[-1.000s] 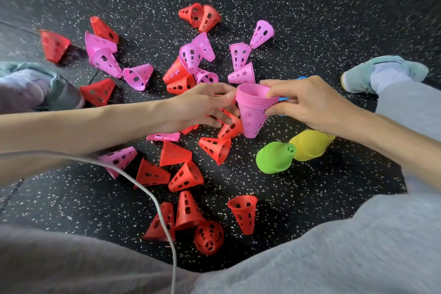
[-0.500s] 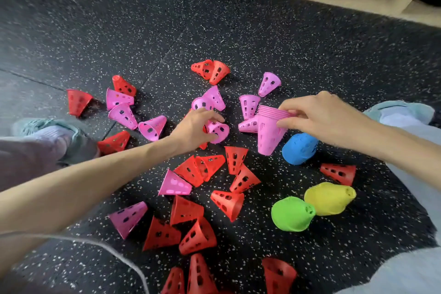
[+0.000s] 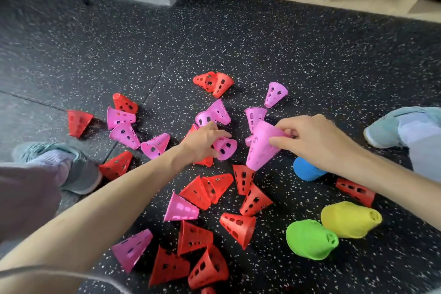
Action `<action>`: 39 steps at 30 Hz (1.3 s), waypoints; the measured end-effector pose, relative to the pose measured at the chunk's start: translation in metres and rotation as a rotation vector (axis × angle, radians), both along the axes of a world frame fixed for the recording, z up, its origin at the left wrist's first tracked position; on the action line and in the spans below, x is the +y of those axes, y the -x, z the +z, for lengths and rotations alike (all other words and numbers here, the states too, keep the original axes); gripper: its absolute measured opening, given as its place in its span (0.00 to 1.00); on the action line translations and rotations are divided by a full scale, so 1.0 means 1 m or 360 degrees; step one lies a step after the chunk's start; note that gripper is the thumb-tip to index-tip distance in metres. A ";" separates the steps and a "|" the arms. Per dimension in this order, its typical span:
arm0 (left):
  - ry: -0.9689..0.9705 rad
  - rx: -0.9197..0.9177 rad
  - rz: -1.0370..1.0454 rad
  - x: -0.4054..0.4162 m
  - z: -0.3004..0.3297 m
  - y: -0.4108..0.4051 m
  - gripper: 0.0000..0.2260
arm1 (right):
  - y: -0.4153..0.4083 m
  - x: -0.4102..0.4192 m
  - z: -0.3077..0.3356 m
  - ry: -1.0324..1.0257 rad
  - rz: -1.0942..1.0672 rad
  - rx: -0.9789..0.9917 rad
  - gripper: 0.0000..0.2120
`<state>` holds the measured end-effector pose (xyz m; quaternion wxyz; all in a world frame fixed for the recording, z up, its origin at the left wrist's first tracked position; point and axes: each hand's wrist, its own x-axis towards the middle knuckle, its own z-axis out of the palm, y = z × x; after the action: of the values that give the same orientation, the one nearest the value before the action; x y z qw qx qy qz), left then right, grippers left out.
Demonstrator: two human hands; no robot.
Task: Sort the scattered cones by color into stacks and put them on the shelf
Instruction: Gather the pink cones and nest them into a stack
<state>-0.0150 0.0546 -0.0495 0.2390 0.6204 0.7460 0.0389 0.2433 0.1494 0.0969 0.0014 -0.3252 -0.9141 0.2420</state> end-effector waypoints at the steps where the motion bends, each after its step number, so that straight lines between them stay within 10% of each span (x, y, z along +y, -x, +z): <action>1: 0.0015 0.0024 -0.0023 0.001 0.000 0.002 0.31 | 0.001 0.001 0.000 -0.0004 -0.0023 0.0010 0.11; 23: -0.0114 0.0123 0.0090 -0.024 -0.001 -0.012 0.39 | 0.006 -0.001 0.017 -0.0099 -0.0039 0.0218 0.14; 39: -0.1064 -0.1022 0.0696 -0.012 0.069 -0.097 0.34 | -0.002 -0.001 0.034 -0.0256 -0.0240 0.0393 0.12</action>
<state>0.0822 0.0421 0.0198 0.2309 0.4491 0.6941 0.5131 0.2457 0.1486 0.1310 0.1579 -0.3597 -0.8964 0.2055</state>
